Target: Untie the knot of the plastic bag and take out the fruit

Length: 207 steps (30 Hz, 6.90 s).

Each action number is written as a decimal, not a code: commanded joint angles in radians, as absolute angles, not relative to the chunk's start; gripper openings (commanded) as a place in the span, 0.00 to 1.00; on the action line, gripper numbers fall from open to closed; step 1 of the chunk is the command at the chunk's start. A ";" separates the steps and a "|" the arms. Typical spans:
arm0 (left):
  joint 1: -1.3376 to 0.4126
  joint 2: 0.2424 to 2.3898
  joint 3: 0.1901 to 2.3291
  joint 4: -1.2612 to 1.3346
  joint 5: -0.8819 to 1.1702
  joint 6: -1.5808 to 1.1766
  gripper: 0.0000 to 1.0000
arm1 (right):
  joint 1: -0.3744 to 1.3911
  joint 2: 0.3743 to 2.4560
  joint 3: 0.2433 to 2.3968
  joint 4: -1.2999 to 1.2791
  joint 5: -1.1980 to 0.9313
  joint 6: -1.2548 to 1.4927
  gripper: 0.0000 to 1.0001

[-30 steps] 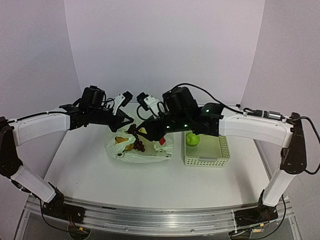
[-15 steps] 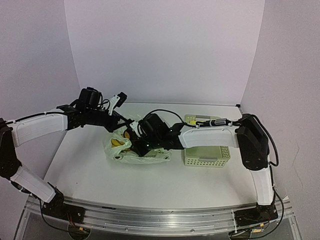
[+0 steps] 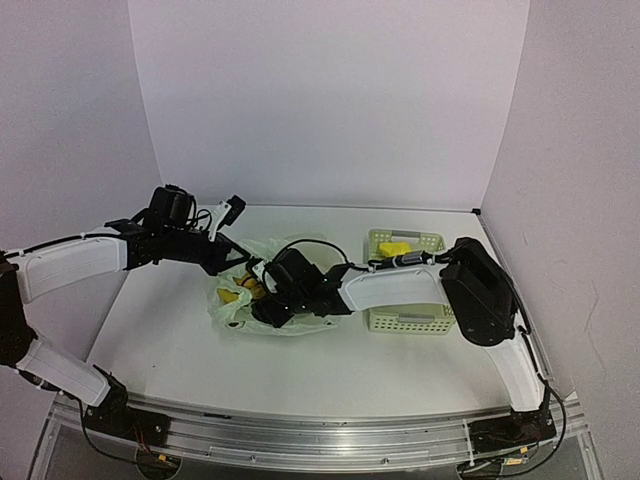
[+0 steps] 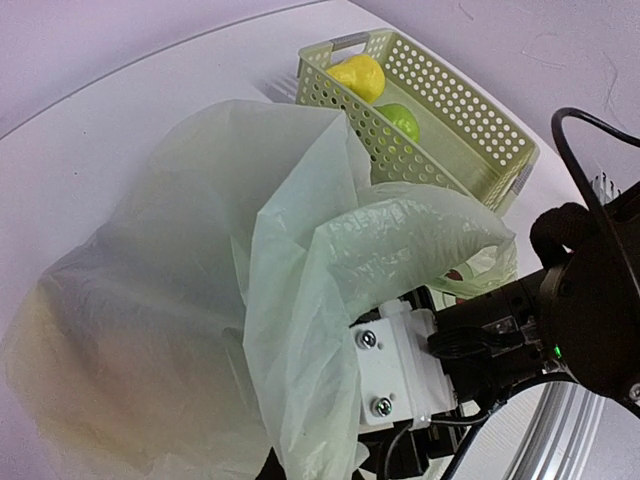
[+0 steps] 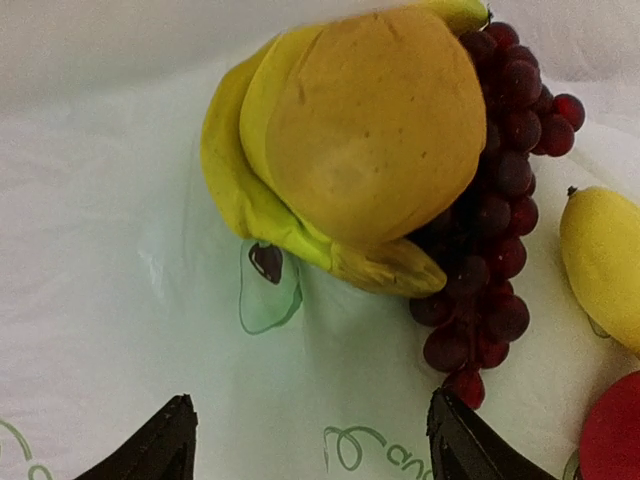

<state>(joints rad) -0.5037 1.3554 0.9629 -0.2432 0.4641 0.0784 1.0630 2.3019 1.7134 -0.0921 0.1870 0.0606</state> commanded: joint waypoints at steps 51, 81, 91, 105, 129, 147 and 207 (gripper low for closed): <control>-0.375 1.419 1.131 -0.194 0.584 0.134 0.00 | 1.030 2.197 1.707 0.359 0.046 -0.142 0.20; -0.375 1.413 1.123 -0.176 0.619 0.151 0.00 | 0.858 1.294 1.087 0.033 0.515 0.169 0.18; -0.376 1.408 1.131 -0.183 0.629 0.145 0.00 | 0.602 1.491 1.107 -0.468 0.565 0.465 0.21; -0.376 1.409 1.136 -0.192 0.642 0.166 0.00 | 0.579 1.611 1.342 -0.709 0.530 0.422 0.90; -0.376 1.404 1.148 -0.285 0.726 0.347 0.00 | 1.014 1.985 1.671 0.024 -0.307 0.252 0.34; -0.375 1.388 1.124 -0.348 0.768 0.496 0.00 | 1.014 2.201 1.802 -0.148 0.136 0.094 0.30; -0.361 1.486 1.210 -0.281 0.653 0.248 0.00 | 1.034 2.536 1.957 -0.223 -0.165 -0.745 0.70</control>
